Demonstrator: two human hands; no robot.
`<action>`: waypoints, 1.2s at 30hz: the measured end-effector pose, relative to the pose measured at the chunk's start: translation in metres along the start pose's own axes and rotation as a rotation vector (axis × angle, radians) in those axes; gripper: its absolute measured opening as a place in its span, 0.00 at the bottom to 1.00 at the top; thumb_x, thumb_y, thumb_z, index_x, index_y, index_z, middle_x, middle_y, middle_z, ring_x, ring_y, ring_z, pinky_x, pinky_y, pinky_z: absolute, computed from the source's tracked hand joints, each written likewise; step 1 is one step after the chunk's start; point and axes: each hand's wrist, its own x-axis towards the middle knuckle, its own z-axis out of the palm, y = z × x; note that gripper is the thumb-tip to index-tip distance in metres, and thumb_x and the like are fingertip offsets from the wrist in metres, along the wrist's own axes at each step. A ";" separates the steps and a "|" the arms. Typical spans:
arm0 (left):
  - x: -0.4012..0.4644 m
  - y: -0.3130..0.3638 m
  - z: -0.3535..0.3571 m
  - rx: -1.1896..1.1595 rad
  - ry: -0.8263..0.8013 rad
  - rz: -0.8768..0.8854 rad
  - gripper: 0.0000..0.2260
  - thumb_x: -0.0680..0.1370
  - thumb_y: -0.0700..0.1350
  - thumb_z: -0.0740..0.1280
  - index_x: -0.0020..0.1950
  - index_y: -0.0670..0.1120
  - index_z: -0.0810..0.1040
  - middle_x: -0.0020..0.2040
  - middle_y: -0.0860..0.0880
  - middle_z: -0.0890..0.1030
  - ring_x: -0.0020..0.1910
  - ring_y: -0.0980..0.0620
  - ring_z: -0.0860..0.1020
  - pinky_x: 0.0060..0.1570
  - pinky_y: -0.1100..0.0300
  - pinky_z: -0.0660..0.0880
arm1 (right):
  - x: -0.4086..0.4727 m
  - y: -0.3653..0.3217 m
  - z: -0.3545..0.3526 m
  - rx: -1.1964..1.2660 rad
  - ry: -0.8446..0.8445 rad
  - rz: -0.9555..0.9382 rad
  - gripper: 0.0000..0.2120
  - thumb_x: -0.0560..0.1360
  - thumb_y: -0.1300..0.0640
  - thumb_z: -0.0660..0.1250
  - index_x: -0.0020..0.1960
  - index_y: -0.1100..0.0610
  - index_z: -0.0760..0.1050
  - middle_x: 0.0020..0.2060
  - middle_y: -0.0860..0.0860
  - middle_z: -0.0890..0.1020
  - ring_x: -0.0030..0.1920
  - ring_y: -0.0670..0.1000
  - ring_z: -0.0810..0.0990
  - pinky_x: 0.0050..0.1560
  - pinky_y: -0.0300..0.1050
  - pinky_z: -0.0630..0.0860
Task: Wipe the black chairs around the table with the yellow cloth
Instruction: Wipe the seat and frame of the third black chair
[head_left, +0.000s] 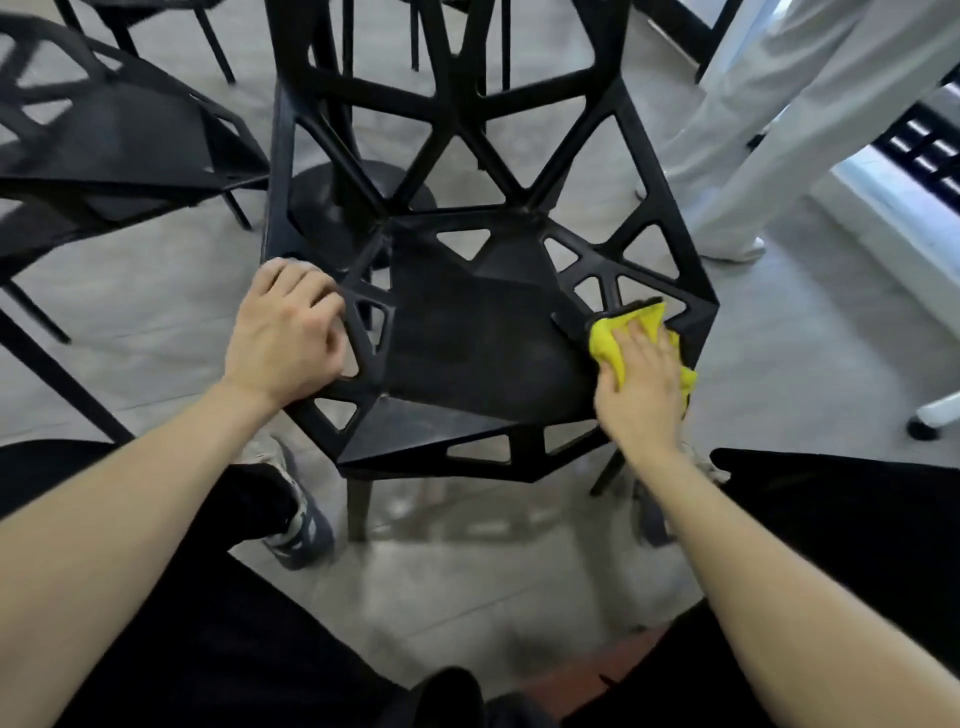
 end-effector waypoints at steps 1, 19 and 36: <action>-0.001 -0.001 0.000 -0.018 0.041 -0.029 0.11 0.76 0.42 0.65 0.53 0.41 0.84 0.60 0.40 0.81 0.64 0.37 0.76 0.74 0.43 0.67 | -0.022 -0.035 0.002 0.047 -0.009 -0.031 0.25 0.74 0.53 0.63 0.70 0.58 0.79 0.68 0.58 0.80 0.72 0.67 0.73 0.75 0.64 0.67; 0.051 -0.058 -0.027 -0.559 -0.105 -0.674 0.16 0.85 0.51 0.60 0.57 0.44 0.84 0.50 0.44 0.87 0.53 0.38 0.83 0.54 0.47 0.78 | -0.023 -0.207 0.073 0.255 -0.236 -0.657 0.23 0.78 0.43 0.66 0.73 0.41 0.75 0.72 0.44 0.75 0.70 0.56 0.71 0.61 0.54 0.74; 0.101 -0.119 -0.054 -0.997 -0.731 -0.568 0.06 0.85 0.35 0.66 0.49 0.35 0.75 0.45 0.40 0.89 0.40 0.36 0.88 0.46 0.46 0.83 | 0.017 -0.253 0.072 0.342 -0.381 -0.455 0.18 0.78 0.51 0.66 0.67 0.50 0.80 0.65 0.52 0.78 0.59 0.58 0.76 0.63 0.53 0.75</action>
